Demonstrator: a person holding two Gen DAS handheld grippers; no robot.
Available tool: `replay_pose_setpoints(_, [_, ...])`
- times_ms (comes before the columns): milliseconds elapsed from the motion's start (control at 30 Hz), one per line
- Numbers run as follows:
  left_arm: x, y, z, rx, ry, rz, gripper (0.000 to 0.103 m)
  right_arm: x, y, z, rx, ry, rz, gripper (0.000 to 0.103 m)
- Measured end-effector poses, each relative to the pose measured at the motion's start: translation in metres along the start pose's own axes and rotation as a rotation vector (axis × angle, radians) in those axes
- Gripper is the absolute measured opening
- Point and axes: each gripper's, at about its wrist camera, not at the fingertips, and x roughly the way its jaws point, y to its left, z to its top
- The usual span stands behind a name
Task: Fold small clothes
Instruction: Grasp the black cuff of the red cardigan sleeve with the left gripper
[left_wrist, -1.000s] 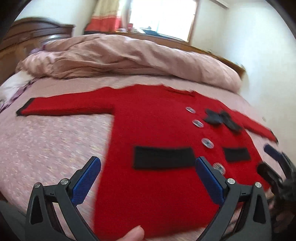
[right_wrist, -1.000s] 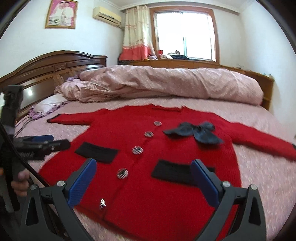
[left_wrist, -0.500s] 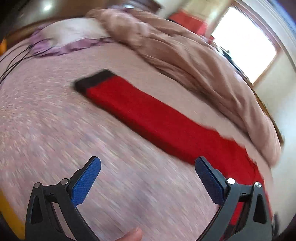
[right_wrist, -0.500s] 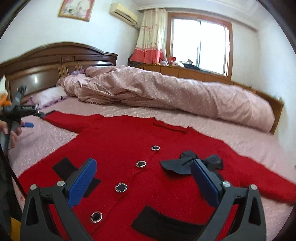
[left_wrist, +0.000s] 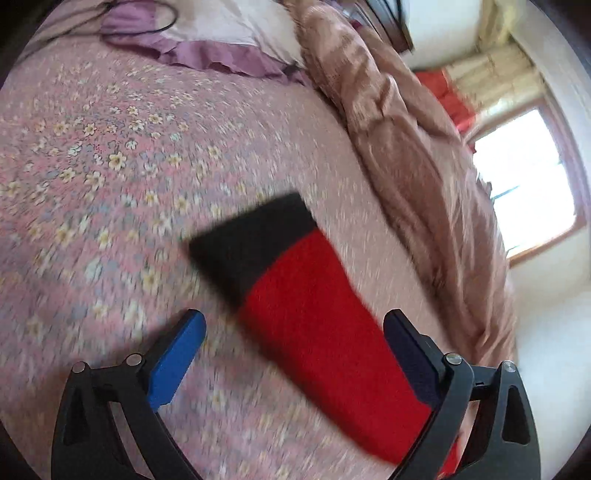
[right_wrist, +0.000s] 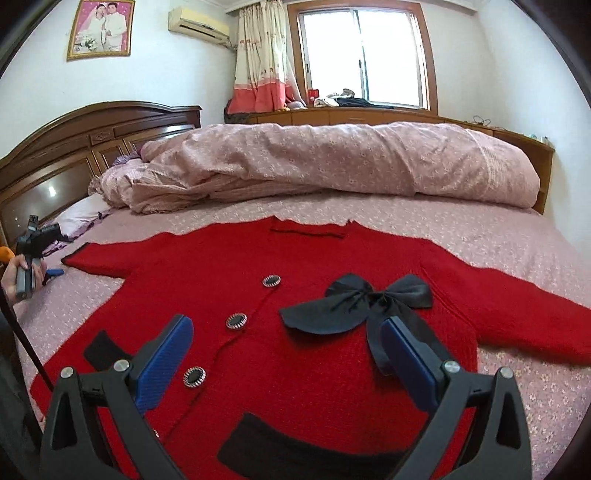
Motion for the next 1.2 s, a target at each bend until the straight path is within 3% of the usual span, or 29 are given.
replay_pose_setpoints(100, [0.002, 0.008, 0.016, -0.087, -0.015, -0.052, 0.088, 0.005, -0.005, -0.003, 0.020, 0.021, 0.003, 0.103])
replay_pose_setpoints(133, [0.002, 0.011, 0.019, -0.102, -0.023, -0.052, 0.075, 0.007, -0.007, -0.003, 0.026, 0.023, 0.003, 0.103])
replay_pose_setpoints(167, [0.003, 0.014, 0.021, -0.108, -0.027, -0.041, 0.052, 0.008, -0.008, -0.002, 0.028, 0.025, 0.003, 0.103])
replay_pose_setpoints(200, [0.006, 0.019, 0.023, -0.115, -0.020, -0.006, 0.038, 0.009, -0.009, -0.002, 0.031, 0.027, -0.001, 0.103])
replay_pose_setpoints(233, [0.007, 0.023, 0.022, -0.124, -0.010, 0.030, 0.013, 0.010, -0.010, -0.001, 0.032, 0.023, -0.008, 0.103])
replay_pose_setpoints(267, [0.009, 0.027, 0.022, -0.134, -0.010, 0.043, 0.007, 0.010, -0.010, 0.001, 0.030, 0.010, -0.016, 0.103])
replay_pose_setpoints(400, [0.006, 0.040, 0.024, -0.211, -0.001, -0.034, 0.004, 0.009, -0.011, 0.006, 0.026, -0.012, -0.028, 0.103])
replay_pose_setpoints(500, [-0.005, 0.033, 0.016, -0.175, -0.015, 0.005, 0.004, 0.009, -0.013, 0.011, -0.001, -0.014, -0.044, 0.103])
replay_pose_setpoints(567, [-0.009, 0.010, 0.012, -0.110, -0.048, 0.018, 0.004, 0.005, -0.020, 0.019, -0.015, -0.045, -0.075, 0.103])
replay_pose_setpoints(700, [-0.021, -0.050, -0.009, -0.006, -0.079, -0.107, 0.004, -0.008, -0.053, 0.039, -0.002, -0.105, -0.161, 0.103])
replay_pose_setpoints(800, [-0.025, -0.115, -0.041, 0.067, -0.064, -0.184, 0.004, -0.027, -0.087, 0.048, 0.003, -0.179, -0.254, 0.103])
replay_pose_setpoints(900, [-0.021, -0.173, -0.071, 0.119, -0.028, -0.261, 0.004, -0.045, -0.124, 0.049, 0.068, -0.200, -0.340, 0.103])
replay_pose_setpoints(1067, [-0.017, -0.269, -0.151, 0.288, 0.021, -0.353, 0.004, -0.074, -0.186, 0.034, 0.271, -0.217, -0.300, 0.103])
replay_pose_setpoints(1200, [-0.008, -0.326, -0.231, 0.373, 0.064, -0.424, 0.004, -0.099, -0.217, 0.022, 0.361, -0.245, -0.281, 0.103])
